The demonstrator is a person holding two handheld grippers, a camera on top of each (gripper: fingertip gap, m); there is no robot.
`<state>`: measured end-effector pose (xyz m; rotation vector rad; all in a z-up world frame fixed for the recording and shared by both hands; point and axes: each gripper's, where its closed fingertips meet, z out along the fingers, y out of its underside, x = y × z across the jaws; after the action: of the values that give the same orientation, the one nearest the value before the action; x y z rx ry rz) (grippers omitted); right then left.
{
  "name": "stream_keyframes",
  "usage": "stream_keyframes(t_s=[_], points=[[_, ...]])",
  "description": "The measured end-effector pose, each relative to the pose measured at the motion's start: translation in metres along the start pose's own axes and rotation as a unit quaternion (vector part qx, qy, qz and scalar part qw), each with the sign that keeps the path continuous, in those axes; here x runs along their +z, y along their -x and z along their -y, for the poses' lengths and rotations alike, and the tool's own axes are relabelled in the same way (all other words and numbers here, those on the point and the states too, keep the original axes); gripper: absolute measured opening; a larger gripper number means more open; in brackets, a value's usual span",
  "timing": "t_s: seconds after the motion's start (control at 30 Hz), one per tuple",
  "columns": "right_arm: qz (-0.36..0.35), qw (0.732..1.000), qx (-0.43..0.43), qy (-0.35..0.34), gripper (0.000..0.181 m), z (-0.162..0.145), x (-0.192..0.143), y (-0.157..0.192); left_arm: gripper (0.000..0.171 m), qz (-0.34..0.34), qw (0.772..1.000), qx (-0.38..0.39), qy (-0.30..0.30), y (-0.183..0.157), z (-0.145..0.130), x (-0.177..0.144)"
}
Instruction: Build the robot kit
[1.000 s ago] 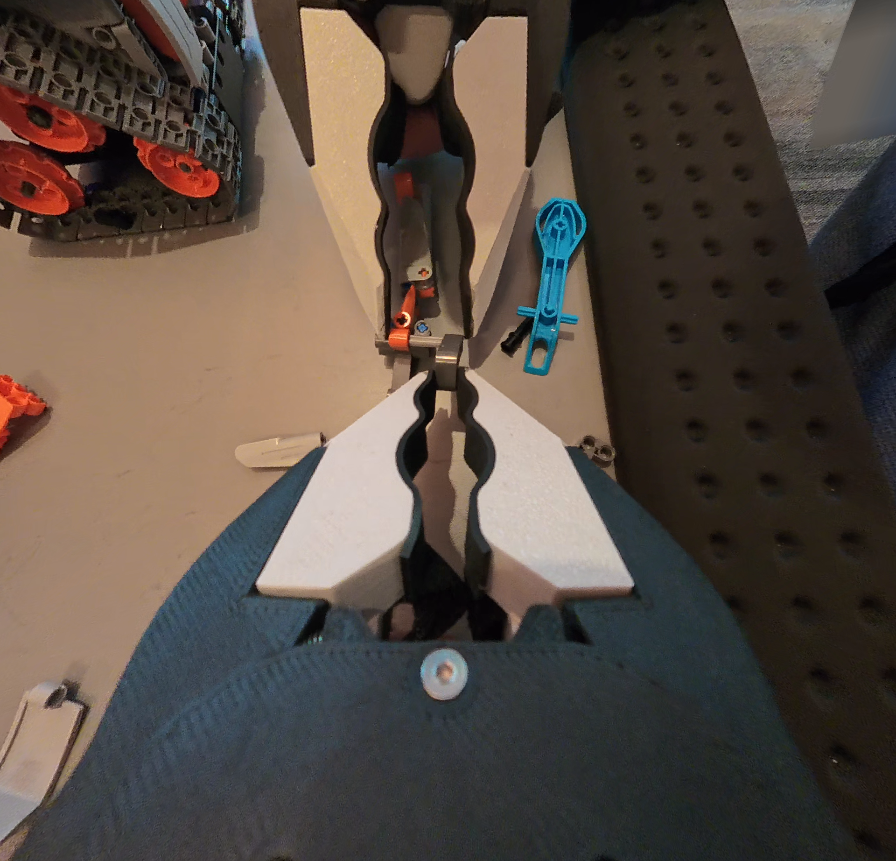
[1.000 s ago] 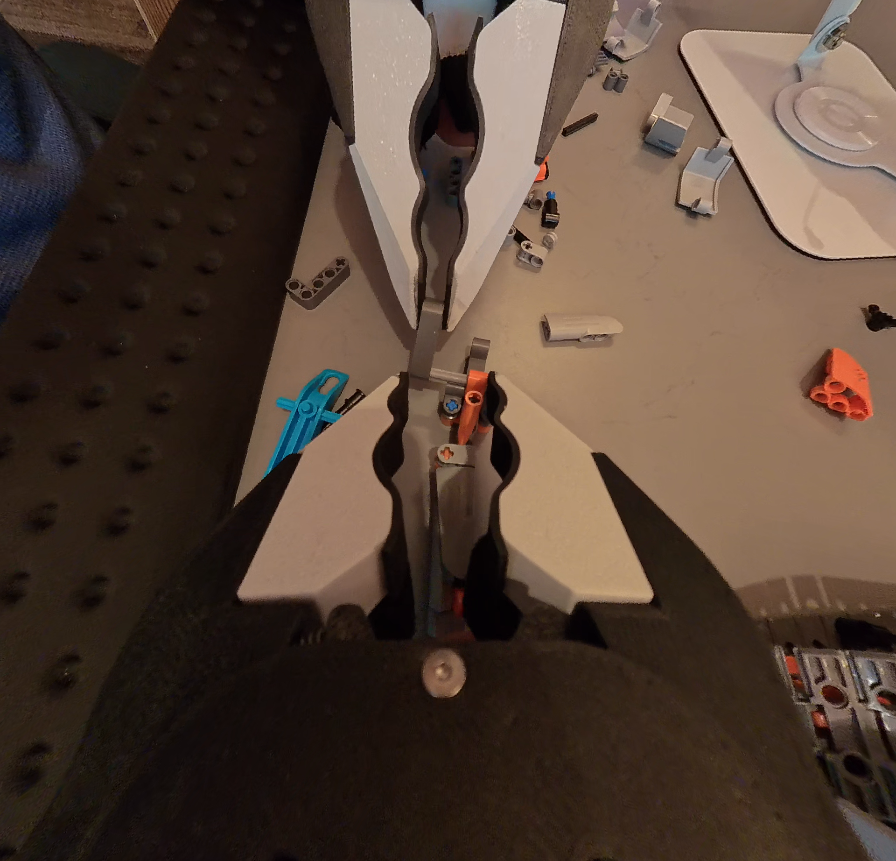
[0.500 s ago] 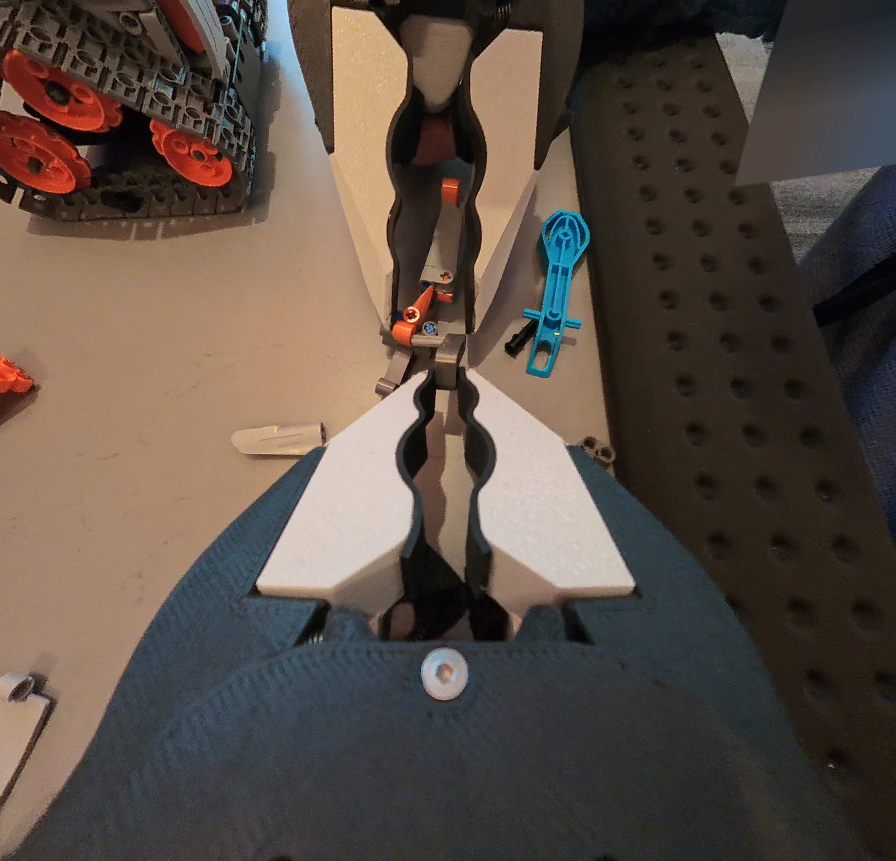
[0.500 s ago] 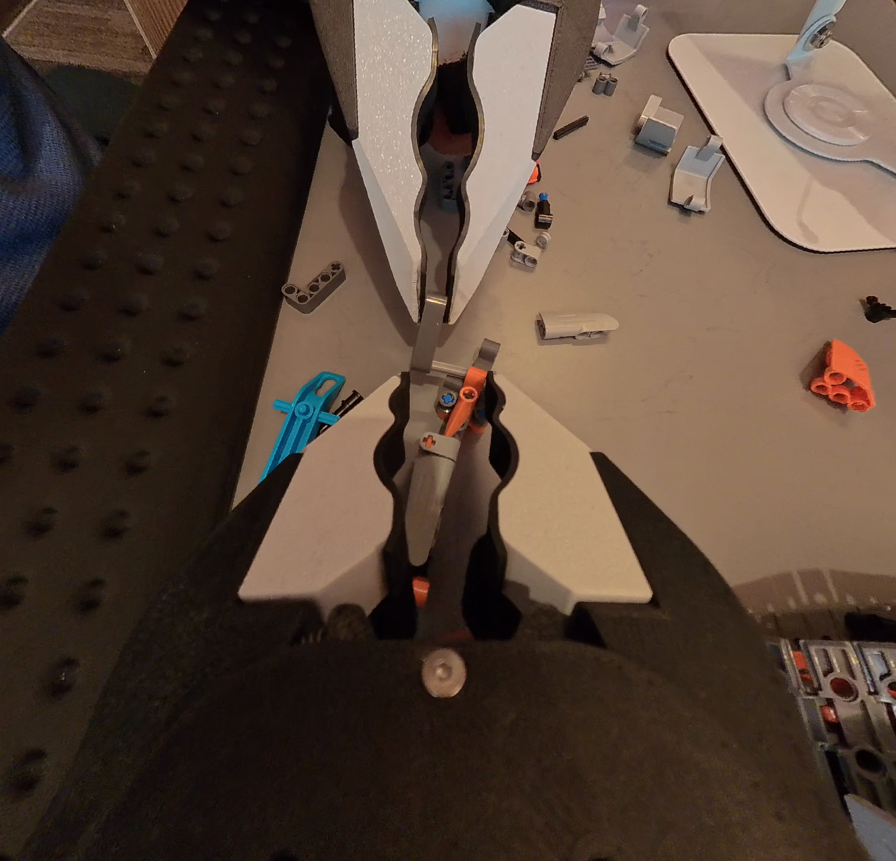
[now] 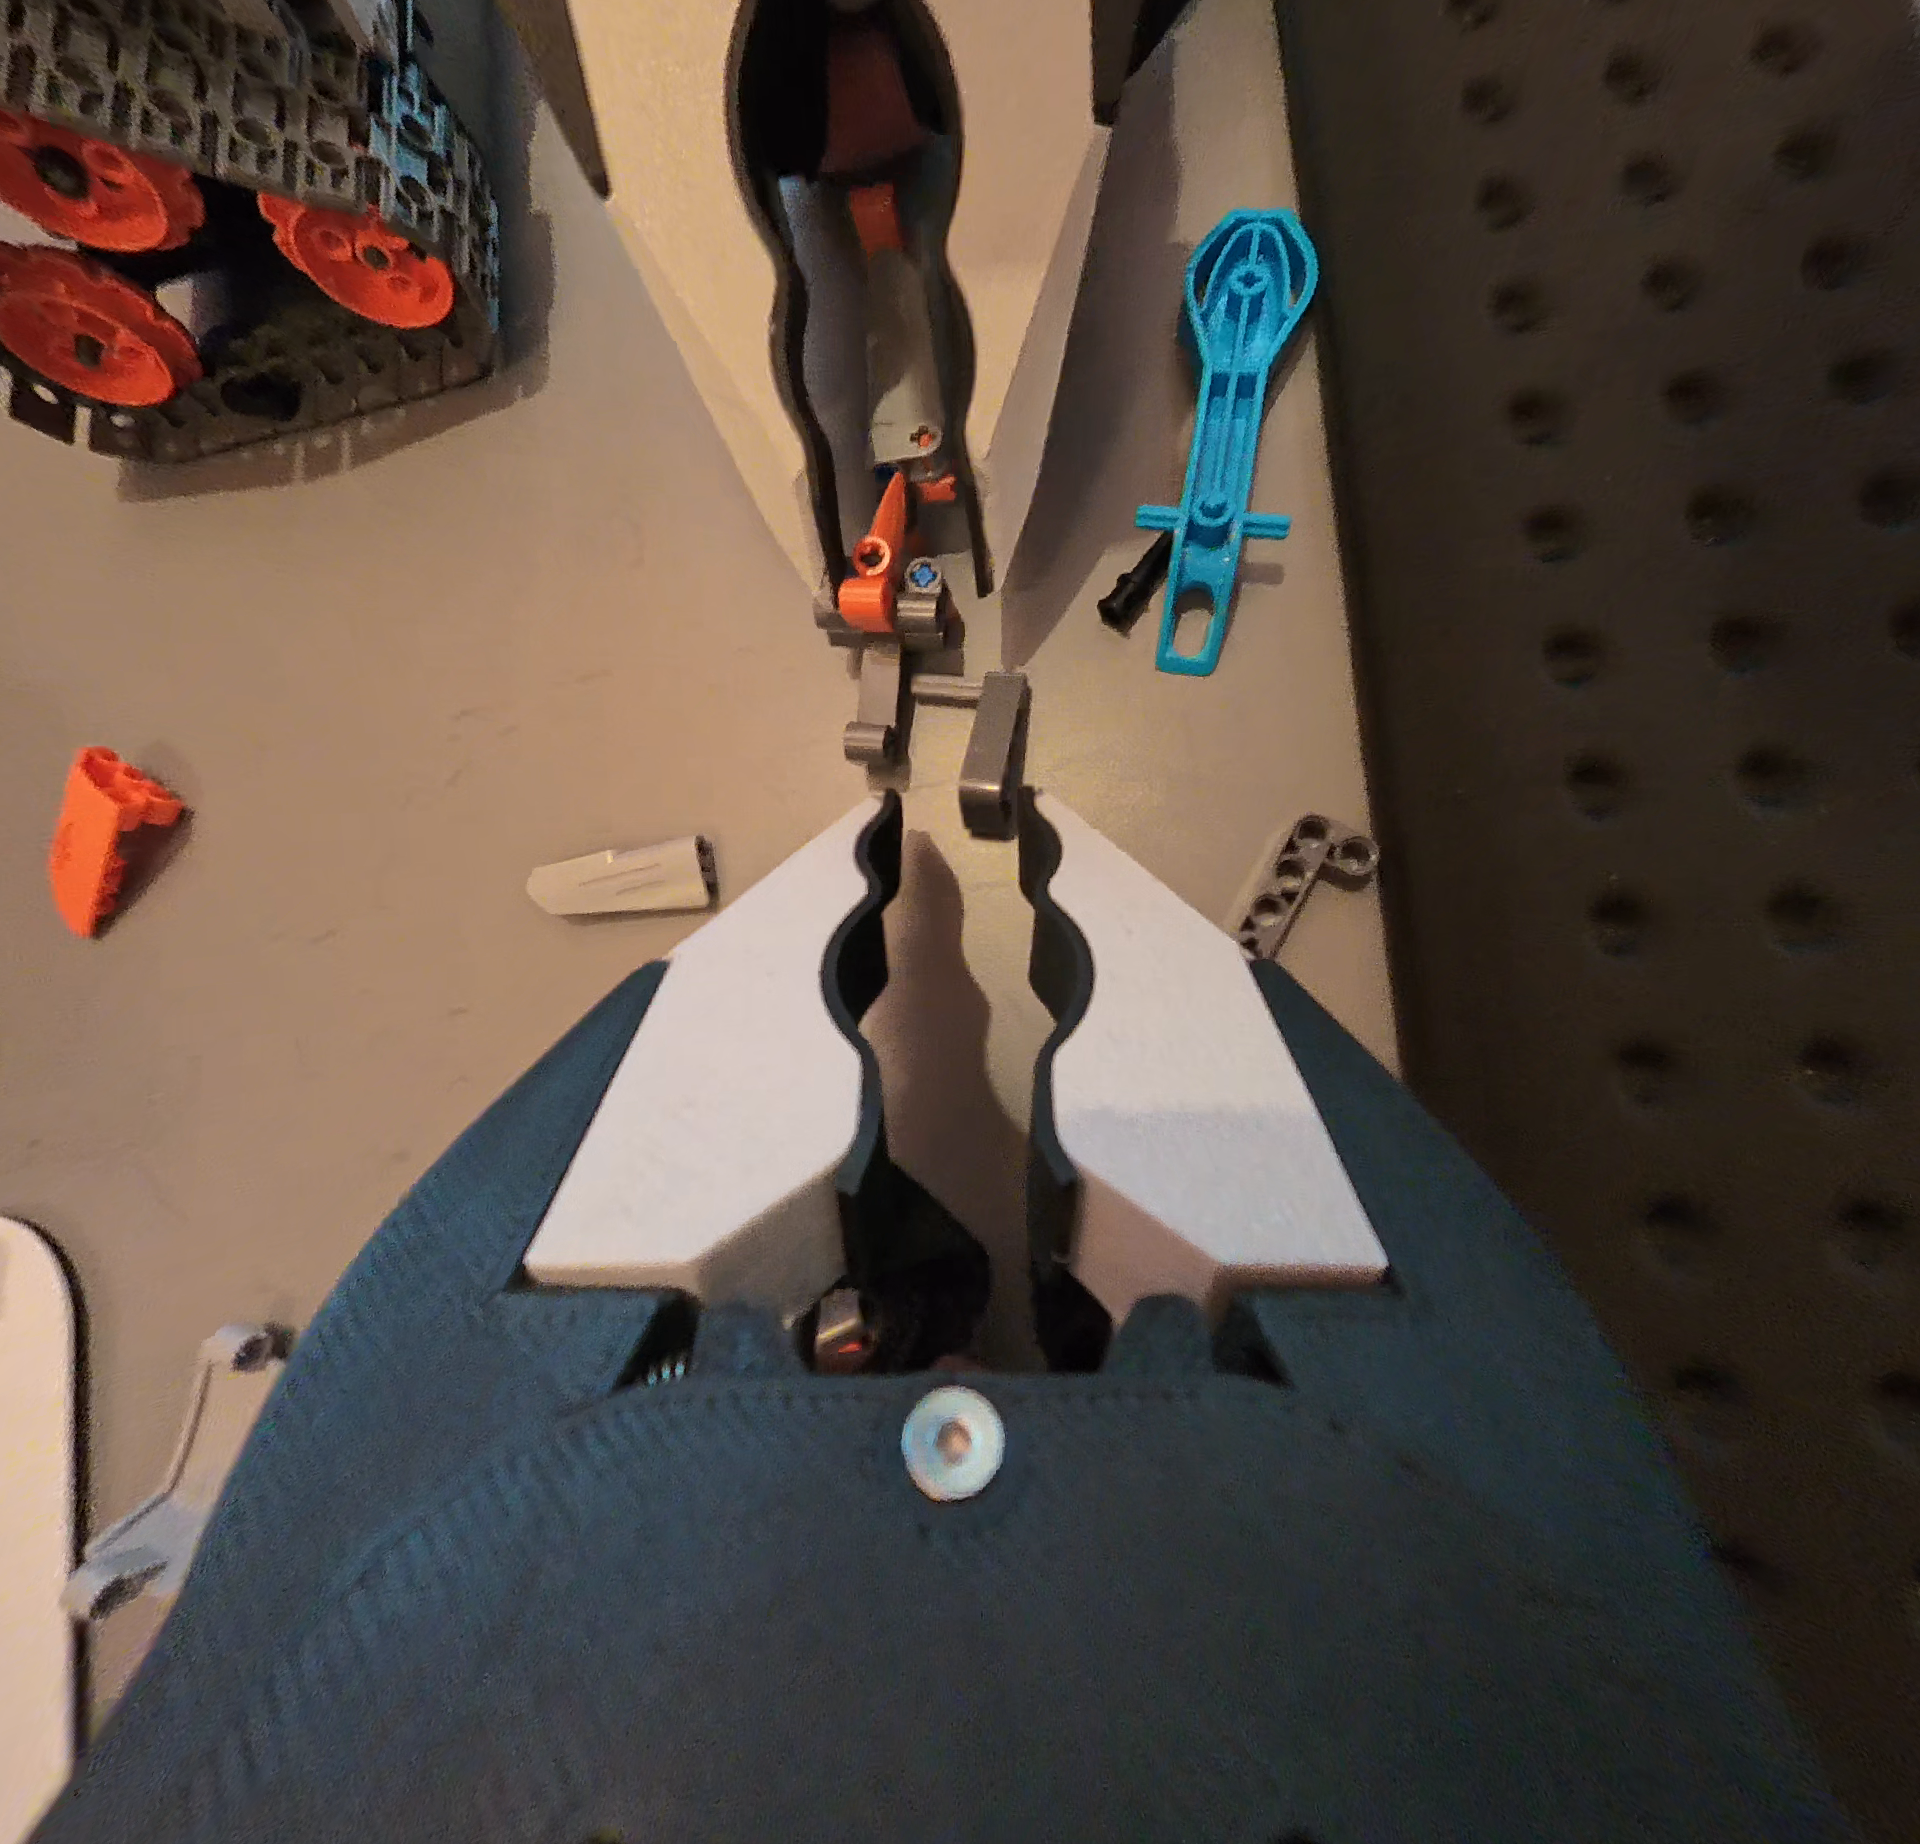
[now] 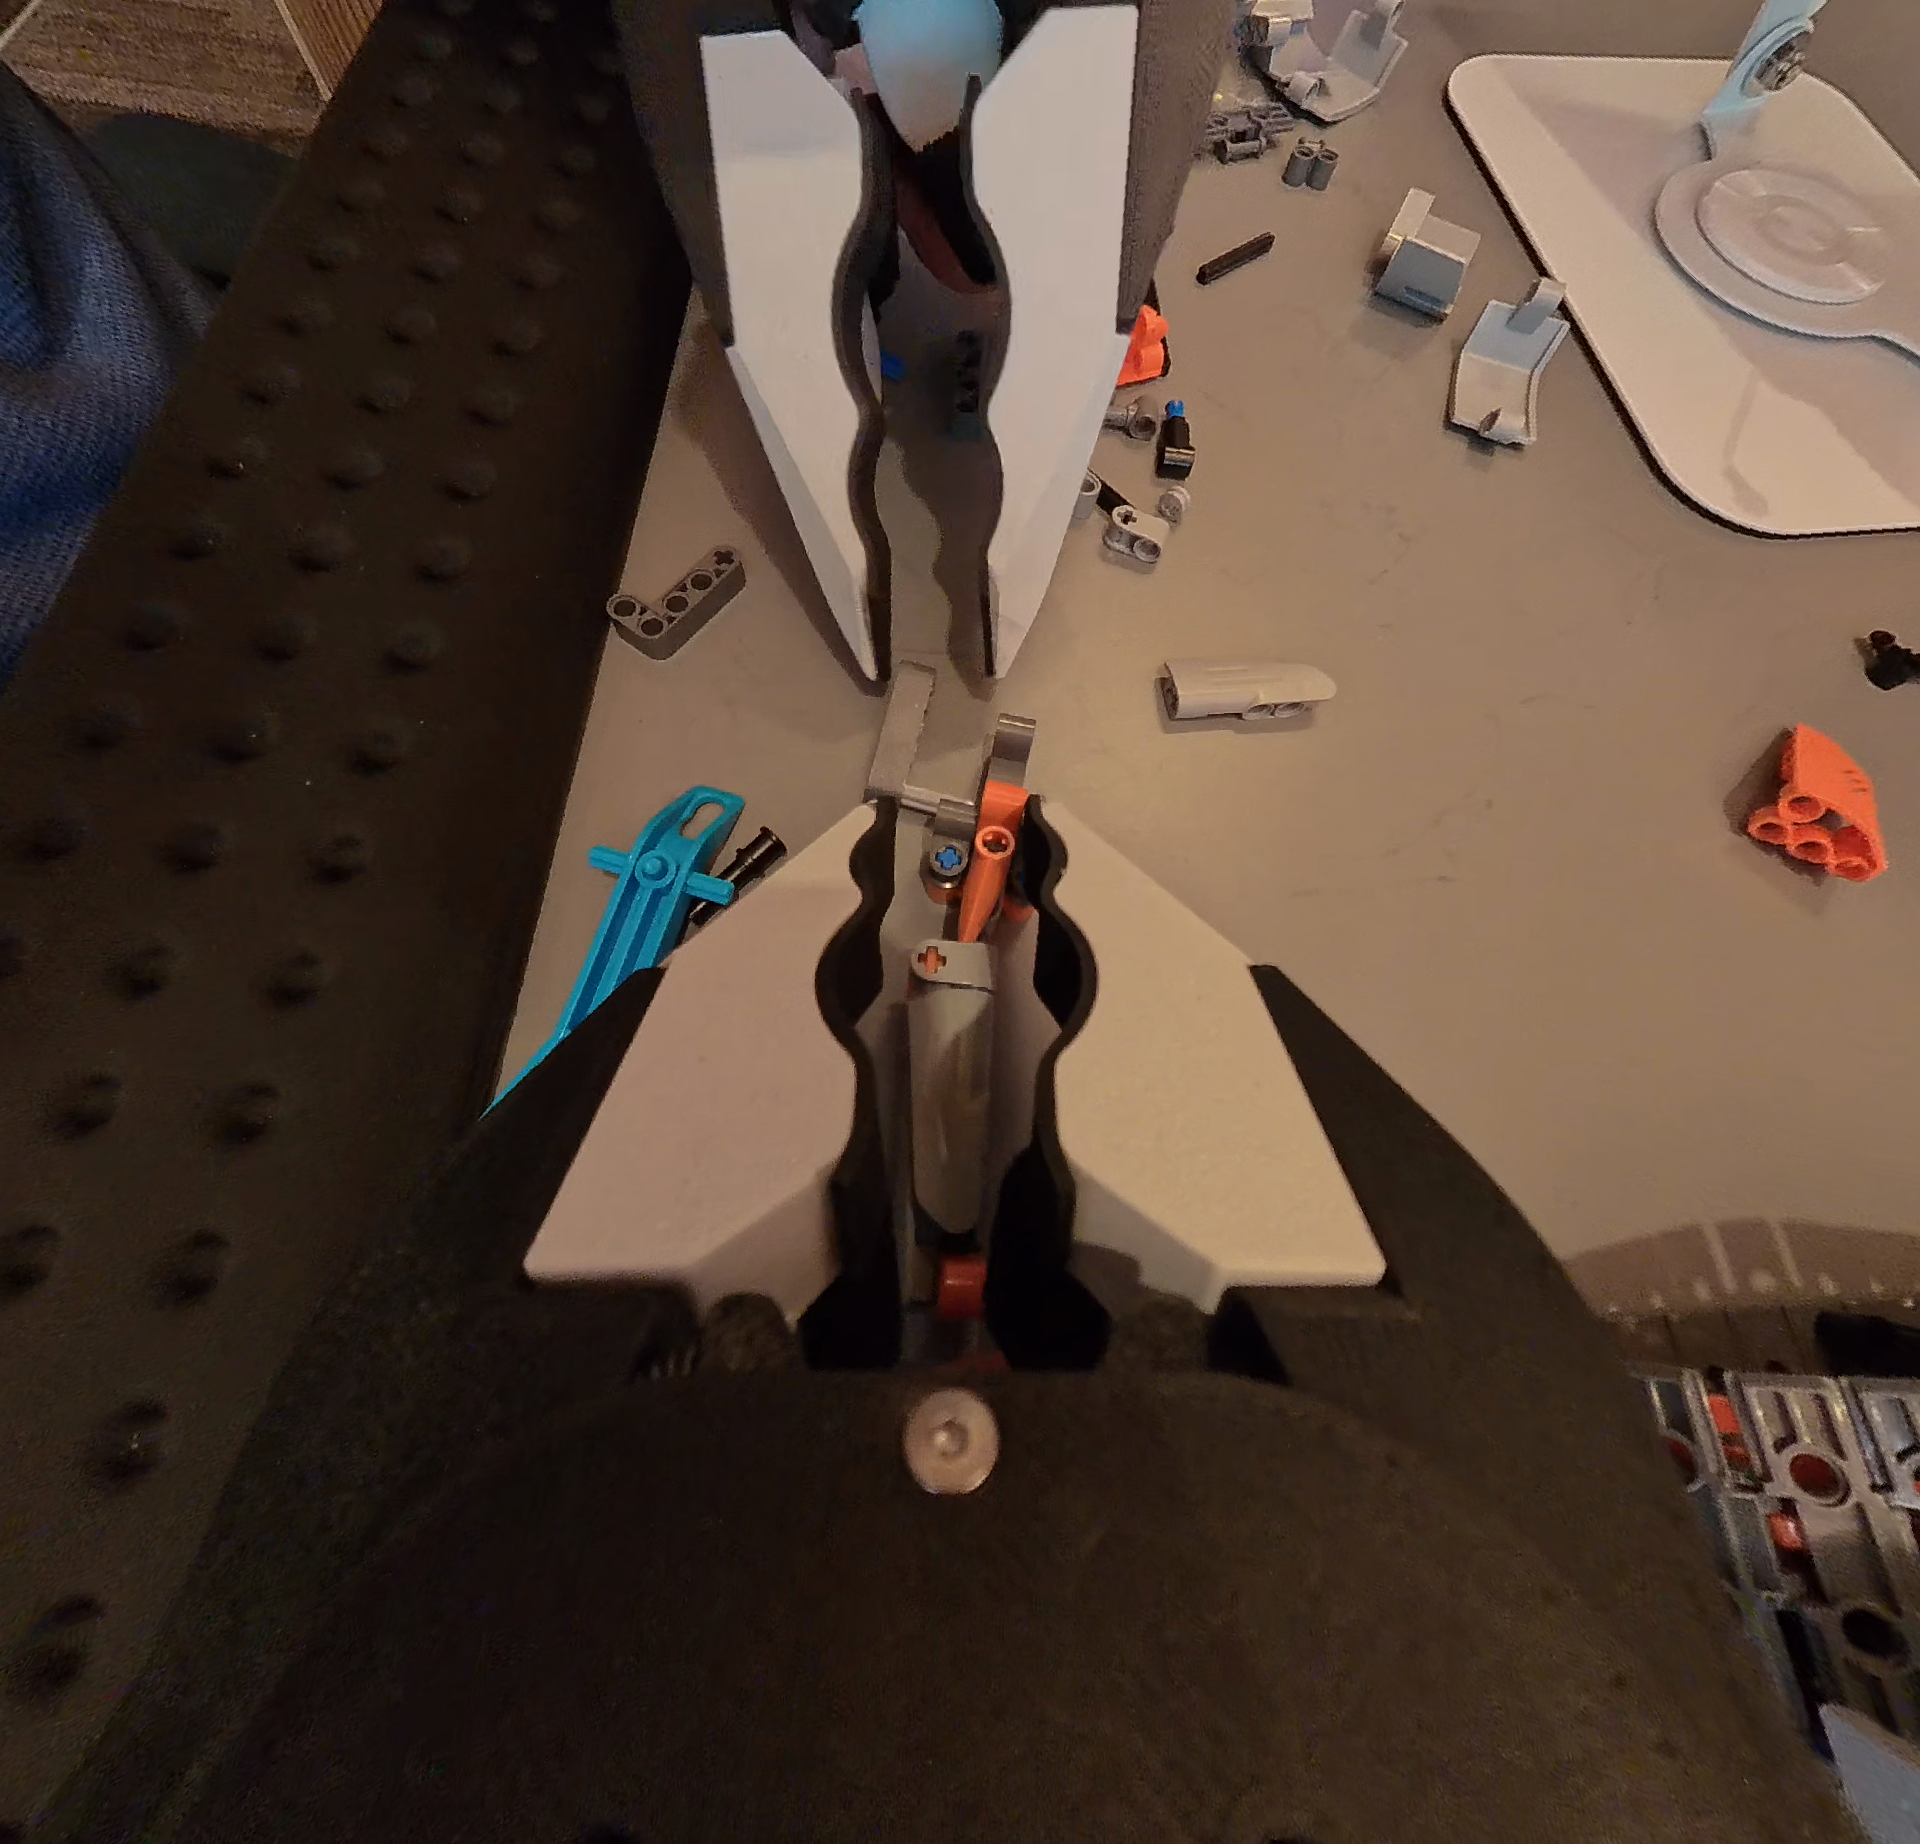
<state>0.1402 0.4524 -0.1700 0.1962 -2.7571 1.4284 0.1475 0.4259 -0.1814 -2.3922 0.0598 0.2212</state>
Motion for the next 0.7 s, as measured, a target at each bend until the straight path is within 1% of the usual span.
stream_keyframes(t_s=[0.13, 0.17, 0.2, 0.23, 0.3, 0.37, 0.5, 0.63, 0.7], points=[[0.001, 1.0, 0.0, 0.0, 0.022, 0.0, 0.0, 0.0, 0.019, -0.005, 1.0, 0.027, 0.009, -0.009, 0.009, 0.005], [0.001, 1.0, 0.0, 0.0, 0.022, 0.0, 0.0, 0.0, 0.017, 0.0, 0.999, 0.034, 0.018, -0.008, 0.008, 0.008], [0.001, 1.0, 0.0, 0.0, 0.022, 0.0, 0.0, 0.0, 0.01, 0.009, 0.999, 0.038, 0.023, -0.006, 0.007, 0.01], [0.0, 1.0, 0.0, 0.0, 0.022, 0.0, 0.0, 0.0, 0.009, 0.007, 0.999, 0.038, 0.026, -0.006, 0.007, 0.012], [-0.001, 1.0, -0.001, 0.001, 0.021, 0.0, 0.0, 0.0, 0.006, 0.002, 0.999, 0.032, 0.019, -0.007, 0.009, 0.013], [-0.001, 1.0, -0.001, 0.001, 0.022, 0.0, 0.0, 0.0, 0.006, 0.01, 0.999, 0.046, 0.018, -0.006, 0.011, 0.01], [0.004, 1.0, 0.001, 0.0, 0.023, 0.0, -0.001, 0.001, 0.006, 0.024, 0.998, 0.066, -0.005, 0.0, 0.025, 0.0], [0.004, 1.0, 0.002, -0.001, 0.023, 0.0, 0.0, 0.001, 0.006, 0.0, 0.997, 0.073, -0.029, -0.007, 0.028, 0.003], [0.004, 1.0, 0.003, 0.0, 0.023, -0.001, 0.0, 0.001, 0.006, -0.003, 0.998, 0.061, -0.032, -0.007, 0.028, 0.004]])
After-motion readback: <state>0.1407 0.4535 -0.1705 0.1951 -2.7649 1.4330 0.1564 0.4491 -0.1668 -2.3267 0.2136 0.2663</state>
